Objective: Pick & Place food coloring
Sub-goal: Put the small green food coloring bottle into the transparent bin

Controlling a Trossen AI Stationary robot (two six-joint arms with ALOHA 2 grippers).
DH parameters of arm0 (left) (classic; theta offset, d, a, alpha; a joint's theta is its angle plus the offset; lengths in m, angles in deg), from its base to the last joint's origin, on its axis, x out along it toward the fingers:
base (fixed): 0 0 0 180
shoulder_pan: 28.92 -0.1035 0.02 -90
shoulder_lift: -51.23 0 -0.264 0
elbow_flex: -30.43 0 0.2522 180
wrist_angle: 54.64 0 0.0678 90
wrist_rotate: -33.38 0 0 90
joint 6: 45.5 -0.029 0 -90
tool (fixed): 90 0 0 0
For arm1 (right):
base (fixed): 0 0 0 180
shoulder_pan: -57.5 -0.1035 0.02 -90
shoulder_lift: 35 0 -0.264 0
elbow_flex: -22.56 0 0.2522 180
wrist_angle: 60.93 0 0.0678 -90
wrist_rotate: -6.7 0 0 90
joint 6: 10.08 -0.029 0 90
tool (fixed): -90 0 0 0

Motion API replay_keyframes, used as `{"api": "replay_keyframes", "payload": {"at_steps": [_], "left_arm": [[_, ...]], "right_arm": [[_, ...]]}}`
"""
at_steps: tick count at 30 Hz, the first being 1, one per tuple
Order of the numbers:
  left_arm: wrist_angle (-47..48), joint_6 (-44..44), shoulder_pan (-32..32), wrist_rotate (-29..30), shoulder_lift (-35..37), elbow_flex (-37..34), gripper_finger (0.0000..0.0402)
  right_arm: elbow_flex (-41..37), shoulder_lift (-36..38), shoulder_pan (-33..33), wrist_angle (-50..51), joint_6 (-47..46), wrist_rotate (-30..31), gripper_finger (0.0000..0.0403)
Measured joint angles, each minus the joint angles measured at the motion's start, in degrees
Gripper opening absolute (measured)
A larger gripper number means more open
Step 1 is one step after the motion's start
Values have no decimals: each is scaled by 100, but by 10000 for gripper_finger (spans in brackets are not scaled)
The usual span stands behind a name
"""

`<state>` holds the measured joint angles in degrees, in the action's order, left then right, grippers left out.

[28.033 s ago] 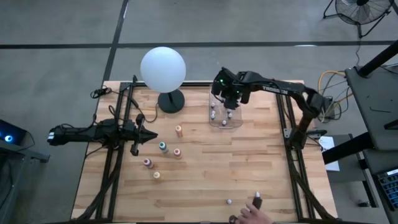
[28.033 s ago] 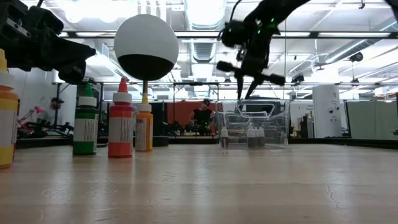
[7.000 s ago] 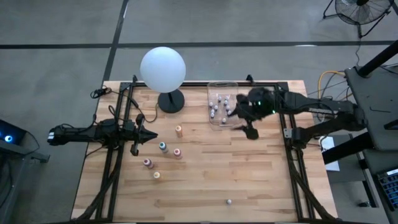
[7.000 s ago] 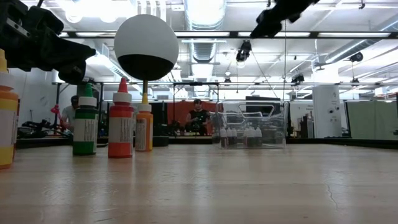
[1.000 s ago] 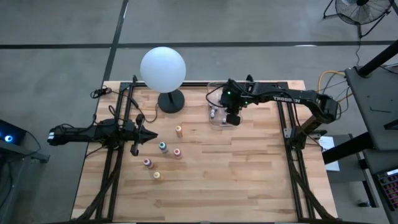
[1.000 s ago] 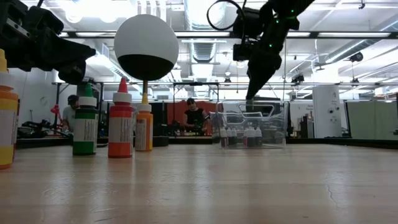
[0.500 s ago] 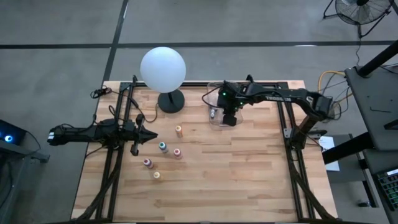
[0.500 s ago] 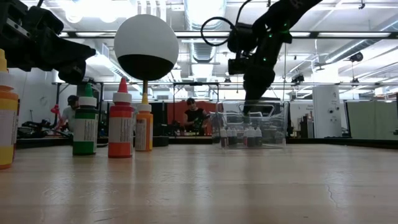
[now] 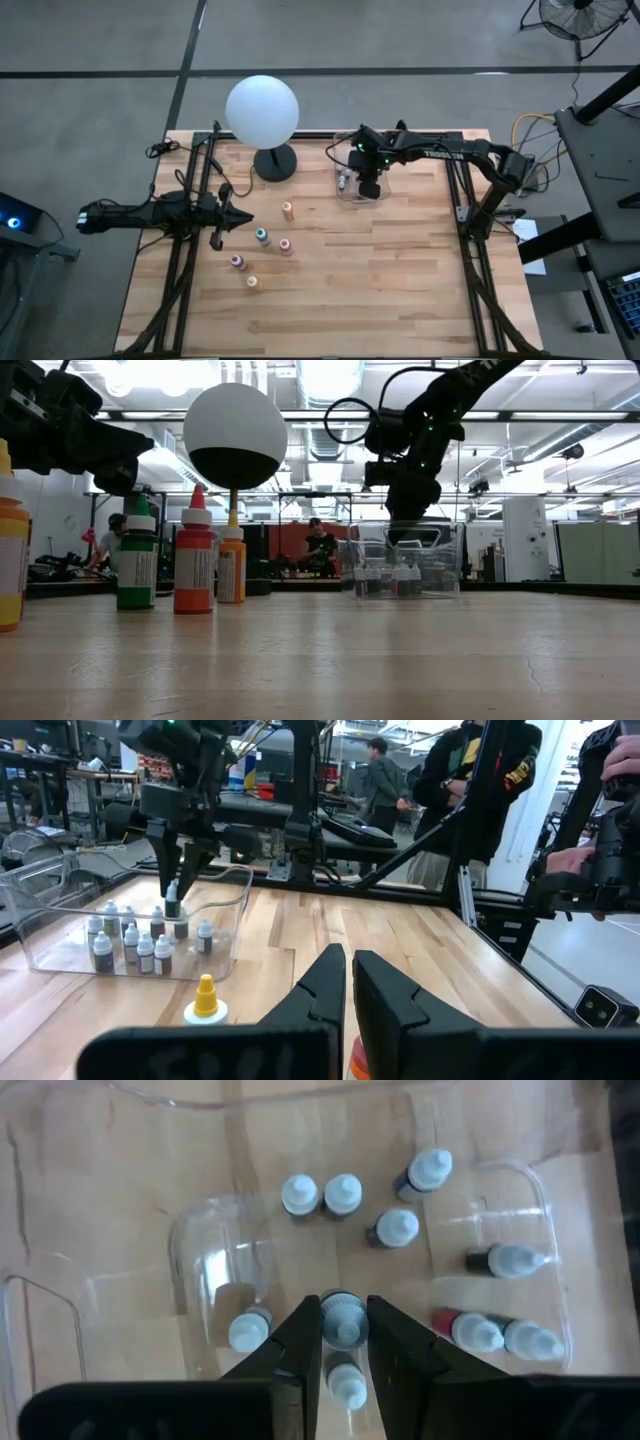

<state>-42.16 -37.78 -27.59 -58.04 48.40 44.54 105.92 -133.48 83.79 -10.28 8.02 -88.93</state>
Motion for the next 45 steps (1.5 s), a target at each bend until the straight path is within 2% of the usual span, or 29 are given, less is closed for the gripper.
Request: {"api": "replay_keyframes", "payload": {"at_steps": [27,38,45], "left_arm": [[0,-2,-1,2,0,0,0],[0,0,0,0,0,0,0],[0,-2,0,0,0,0,0]], "right_arm": [[578,-1121,608,-86,946,-242,58],[717,-1338,666,-289,974,-170,58],[715,-1340,682,-324,901,129,62]]}}
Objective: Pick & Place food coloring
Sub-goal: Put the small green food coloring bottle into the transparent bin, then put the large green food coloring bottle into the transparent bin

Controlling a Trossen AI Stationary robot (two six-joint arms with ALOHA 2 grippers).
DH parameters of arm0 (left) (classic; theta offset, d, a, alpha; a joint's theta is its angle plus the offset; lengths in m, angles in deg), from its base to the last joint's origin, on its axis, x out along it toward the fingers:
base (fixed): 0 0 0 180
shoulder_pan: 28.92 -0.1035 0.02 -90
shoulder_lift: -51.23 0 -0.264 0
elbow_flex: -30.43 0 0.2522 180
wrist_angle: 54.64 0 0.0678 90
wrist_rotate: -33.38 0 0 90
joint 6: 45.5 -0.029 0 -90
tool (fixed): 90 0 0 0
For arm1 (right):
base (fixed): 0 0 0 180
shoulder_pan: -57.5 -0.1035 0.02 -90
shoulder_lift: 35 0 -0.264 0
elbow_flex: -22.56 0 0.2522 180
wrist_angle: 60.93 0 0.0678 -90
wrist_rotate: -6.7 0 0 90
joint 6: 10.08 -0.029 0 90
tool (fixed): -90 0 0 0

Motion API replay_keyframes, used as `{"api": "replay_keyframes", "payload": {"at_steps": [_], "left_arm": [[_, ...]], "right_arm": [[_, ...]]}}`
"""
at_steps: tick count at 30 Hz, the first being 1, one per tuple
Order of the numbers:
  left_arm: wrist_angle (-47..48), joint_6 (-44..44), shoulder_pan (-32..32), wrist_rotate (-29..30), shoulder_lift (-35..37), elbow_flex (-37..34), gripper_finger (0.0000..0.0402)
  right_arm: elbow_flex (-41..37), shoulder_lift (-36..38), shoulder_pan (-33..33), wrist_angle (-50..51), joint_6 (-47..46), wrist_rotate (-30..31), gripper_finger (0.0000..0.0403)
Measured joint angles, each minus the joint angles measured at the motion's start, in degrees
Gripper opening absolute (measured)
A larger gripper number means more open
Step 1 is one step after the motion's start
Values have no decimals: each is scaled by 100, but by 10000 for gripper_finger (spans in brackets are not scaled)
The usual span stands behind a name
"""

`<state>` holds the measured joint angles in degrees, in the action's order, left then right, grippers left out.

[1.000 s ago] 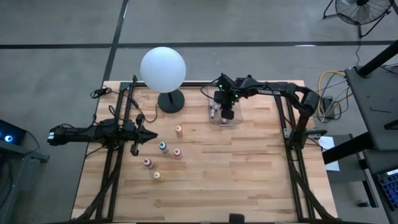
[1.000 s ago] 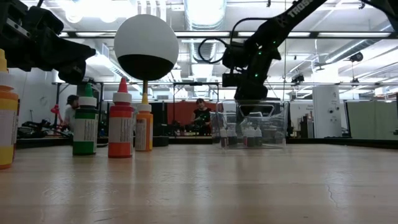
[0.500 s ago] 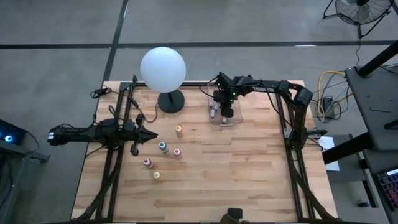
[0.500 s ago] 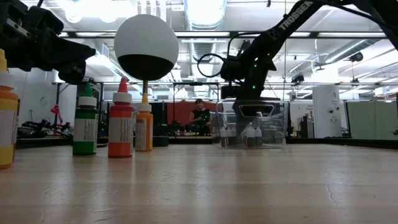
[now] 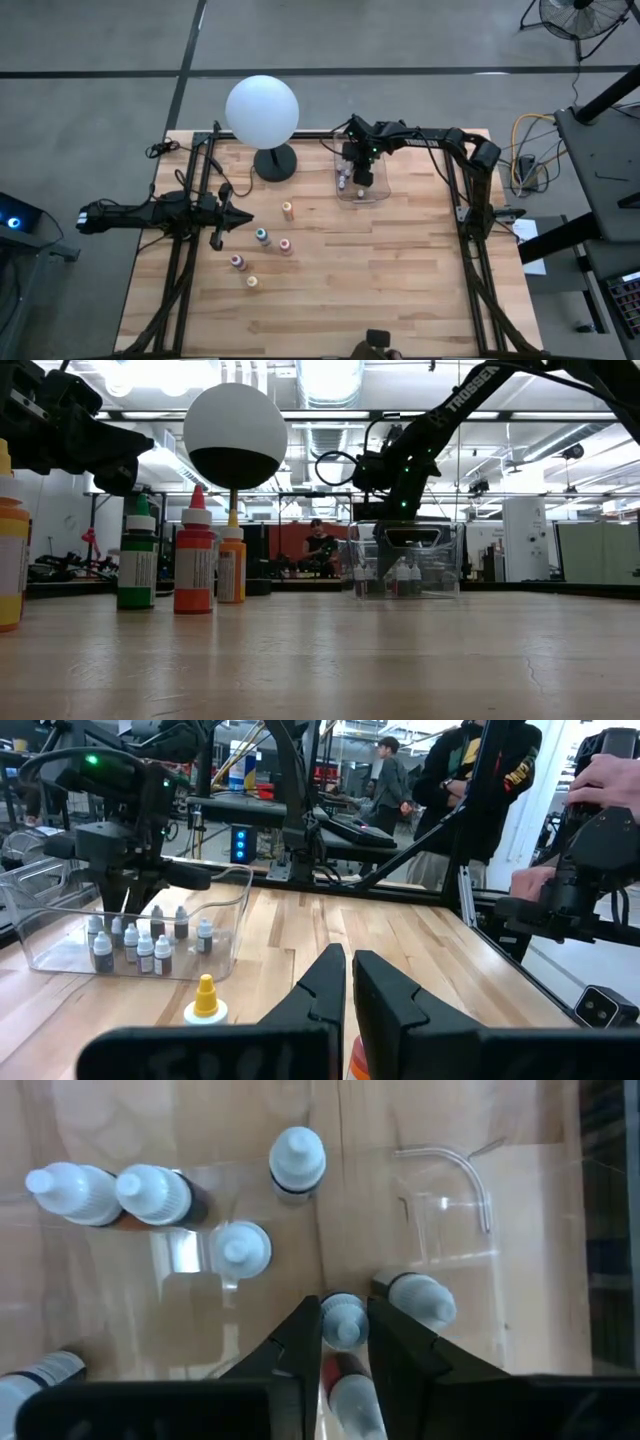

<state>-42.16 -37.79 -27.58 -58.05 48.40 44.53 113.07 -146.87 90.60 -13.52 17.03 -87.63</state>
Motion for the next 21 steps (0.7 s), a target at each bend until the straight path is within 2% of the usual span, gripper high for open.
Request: {"api": "replay_keyframes", "payload": {"at_steps": [12,21], "left_arm": [[0,2,-1,0,0,1,0],[0,1,-1,0,0,1,0]], "right_arm": [[0,2,-9,9,-184,-6,137],[0,299,-24,34,-451,-2,162]]}}
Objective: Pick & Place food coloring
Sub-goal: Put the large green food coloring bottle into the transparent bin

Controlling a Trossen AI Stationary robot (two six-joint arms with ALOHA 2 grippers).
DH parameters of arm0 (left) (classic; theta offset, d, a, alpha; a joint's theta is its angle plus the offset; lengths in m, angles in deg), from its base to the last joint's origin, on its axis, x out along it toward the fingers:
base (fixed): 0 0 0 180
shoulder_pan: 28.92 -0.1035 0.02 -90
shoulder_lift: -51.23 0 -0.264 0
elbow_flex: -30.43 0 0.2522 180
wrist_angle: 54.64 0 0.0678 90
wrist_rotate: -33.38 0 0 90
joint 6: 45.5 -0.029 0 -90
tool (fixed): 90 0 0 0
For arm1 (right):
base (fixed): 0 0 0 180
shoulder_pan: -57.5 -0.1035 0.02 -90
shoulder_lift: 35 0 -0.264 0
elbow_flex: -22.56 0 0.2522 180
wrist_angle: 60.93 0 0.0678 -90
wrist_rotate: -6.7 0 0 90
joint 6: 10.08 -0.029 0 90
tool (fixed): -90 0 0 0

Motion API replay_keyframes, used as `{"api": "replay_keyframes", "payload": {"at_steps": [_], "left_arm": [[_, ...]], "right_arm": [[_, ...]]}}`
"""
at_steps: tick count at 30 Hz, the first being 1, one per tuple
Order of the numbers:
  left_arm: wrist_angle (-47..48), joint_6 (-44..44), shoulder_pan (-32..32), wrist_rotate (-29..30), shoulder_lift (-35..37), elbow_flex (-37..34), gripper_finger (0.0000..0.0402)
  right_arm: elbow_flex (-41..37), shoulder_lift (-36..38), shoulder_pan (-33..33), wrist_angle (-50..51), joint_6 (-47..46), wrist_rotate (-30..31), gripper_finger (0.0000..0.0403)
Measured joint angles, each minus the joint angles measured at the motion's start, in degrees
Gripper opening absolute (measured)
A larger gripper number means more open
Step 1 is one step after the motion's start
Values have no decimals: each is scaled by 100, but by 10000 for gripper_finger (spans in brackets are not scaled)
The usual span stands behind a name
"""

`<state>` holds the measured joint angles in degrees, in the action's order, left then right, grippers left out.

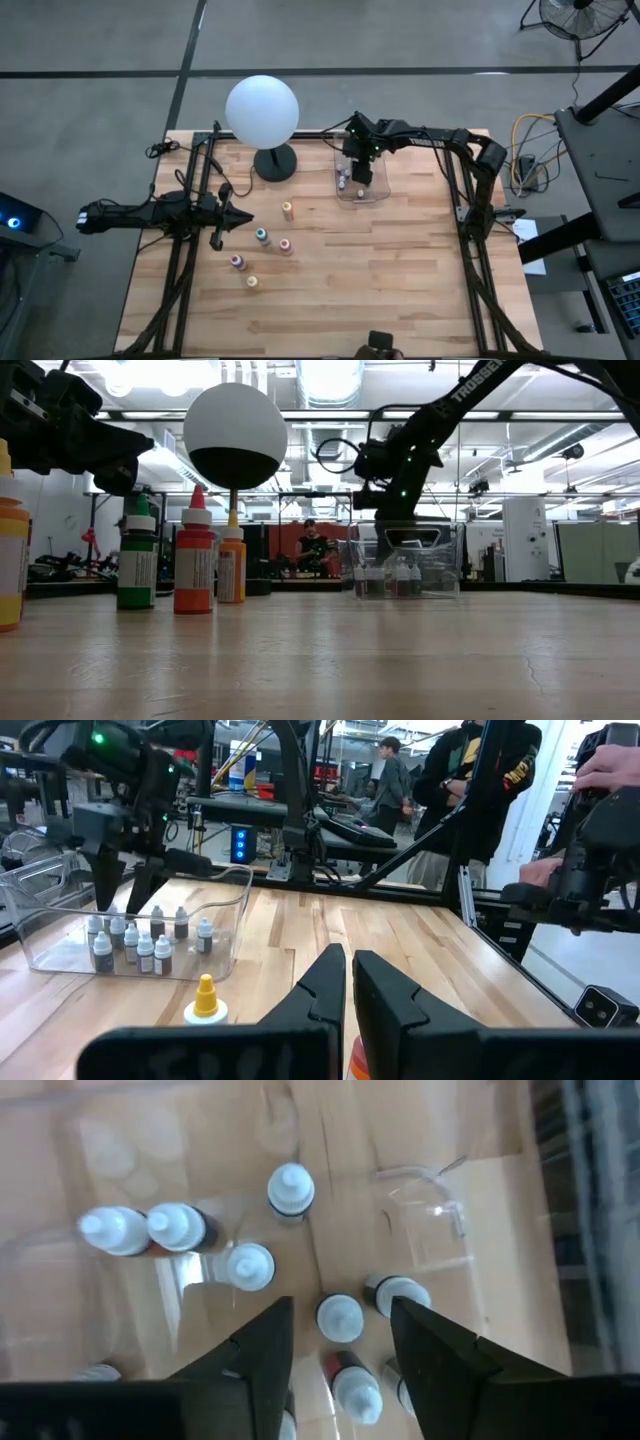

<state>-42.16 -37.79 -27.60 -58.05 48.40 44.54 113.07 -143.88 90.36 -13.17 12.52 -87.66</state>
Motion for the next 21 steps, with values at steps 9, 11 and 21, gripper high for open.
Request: {"api": "replay_keyframes", "payload": {"at_steps": [9,11,21], "left_arm": [[0,1,0,0,0,1,0],[0,1,0,2,0,-1,0],[0,0,0,1,0,0,0]], "right_arm": [[138,371,-152,278,-20,-2,176],[163,472,-222,298,-75,-19,178],[259,926,-759,346,-510,-29,209]]}}
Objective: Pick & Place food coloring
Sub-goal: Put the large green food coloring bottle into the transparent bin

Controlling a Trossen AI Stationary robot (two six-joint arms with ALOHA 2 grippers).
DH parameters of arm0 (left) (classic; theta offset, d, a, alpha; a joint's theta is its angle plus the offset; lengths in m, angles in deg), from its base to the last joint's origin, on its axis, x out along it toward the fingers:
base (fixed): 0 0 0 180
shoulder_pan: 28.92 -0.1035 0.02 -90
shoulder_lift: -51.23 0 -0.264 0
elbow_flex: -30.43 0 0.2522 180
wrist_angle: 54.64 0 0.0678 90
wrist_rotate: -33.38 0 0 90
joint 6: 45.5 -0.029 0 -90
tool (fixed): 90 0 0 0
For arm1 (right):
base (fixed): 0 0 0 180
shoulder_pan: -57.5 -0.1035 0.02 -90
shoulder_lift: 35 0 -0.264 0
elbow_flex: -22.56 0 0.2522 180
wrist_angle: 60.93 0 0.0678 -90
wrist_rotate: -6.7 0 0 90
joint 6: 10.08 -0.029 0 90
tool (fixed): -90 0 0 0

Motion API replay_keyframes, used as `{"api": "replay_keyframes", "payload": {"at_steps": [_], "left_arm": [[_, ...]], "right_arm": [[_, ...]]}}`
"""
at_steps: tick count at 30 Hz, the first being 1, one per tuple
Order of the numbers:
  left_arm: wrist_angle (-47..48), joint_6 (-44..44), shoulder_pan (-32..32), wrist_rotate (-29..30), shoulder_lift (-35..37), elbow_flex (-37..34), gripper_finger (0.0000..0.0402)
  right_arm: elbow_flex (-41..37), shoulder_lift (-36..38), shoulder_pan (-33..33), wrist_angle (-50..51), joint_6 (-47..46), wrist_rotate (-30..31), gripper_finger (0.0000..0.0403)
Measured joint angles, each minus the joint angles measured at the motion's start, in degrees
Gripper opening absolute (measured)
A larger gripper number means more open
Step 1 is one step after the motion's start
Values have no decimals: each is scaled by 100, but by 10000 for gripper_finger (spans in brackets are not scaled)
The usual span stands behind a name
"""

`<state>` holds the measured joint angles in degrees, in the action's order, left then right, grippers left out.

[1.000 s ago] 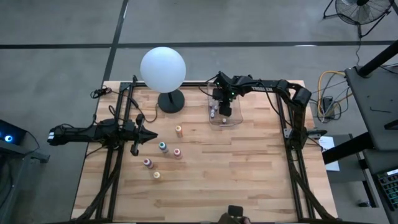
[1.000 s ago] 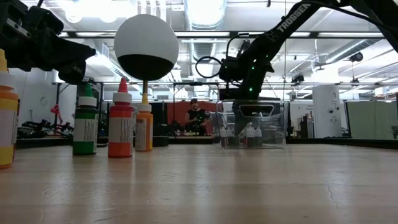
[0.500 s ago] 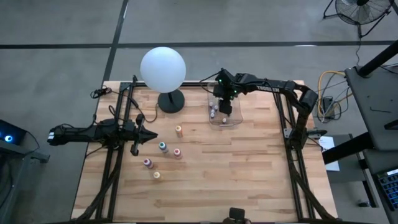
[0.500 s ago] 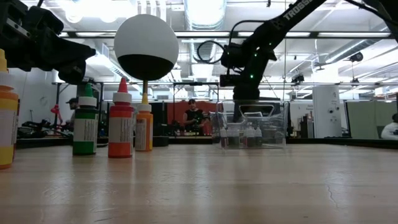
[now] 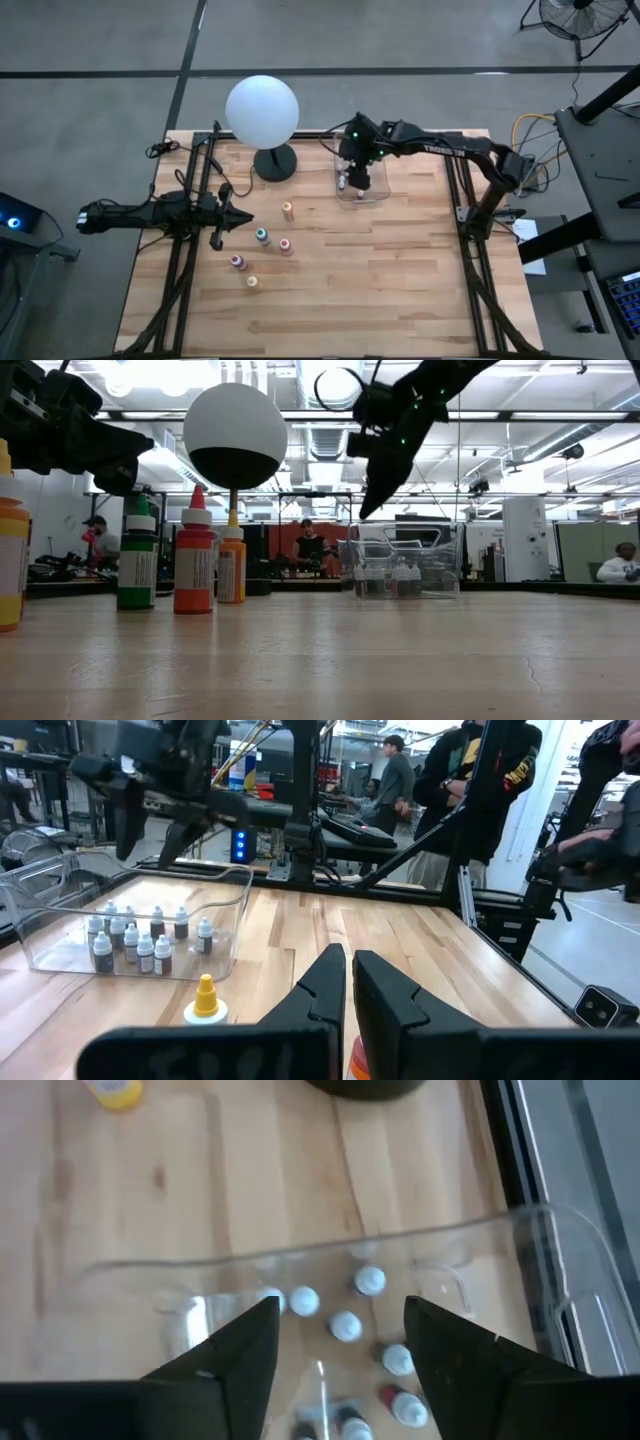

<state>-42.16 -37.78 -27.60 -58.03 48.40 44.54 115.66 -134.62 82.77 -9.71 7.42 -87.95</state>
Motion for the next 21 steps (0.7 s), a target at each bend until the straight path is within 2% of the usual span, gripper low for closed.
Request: {"api": "replay_keyframes", "payload": {"at_steps": [7,12,18,21], "left_arm": [[0,1,0,-1,0,-1,0],[0,0,0,-1,0,0,0],[0,-1,2,-1,0,-1,0],[0,0,2,-1,0,-1,0]], "right_arm": [[4,226,-359,41,-645,-40,243],[4,500,-635,195,-621,-470,264],[-3,900,-853,352,-702,-490,279],[-7,1089,-900,394,-859,-705,283]]}}
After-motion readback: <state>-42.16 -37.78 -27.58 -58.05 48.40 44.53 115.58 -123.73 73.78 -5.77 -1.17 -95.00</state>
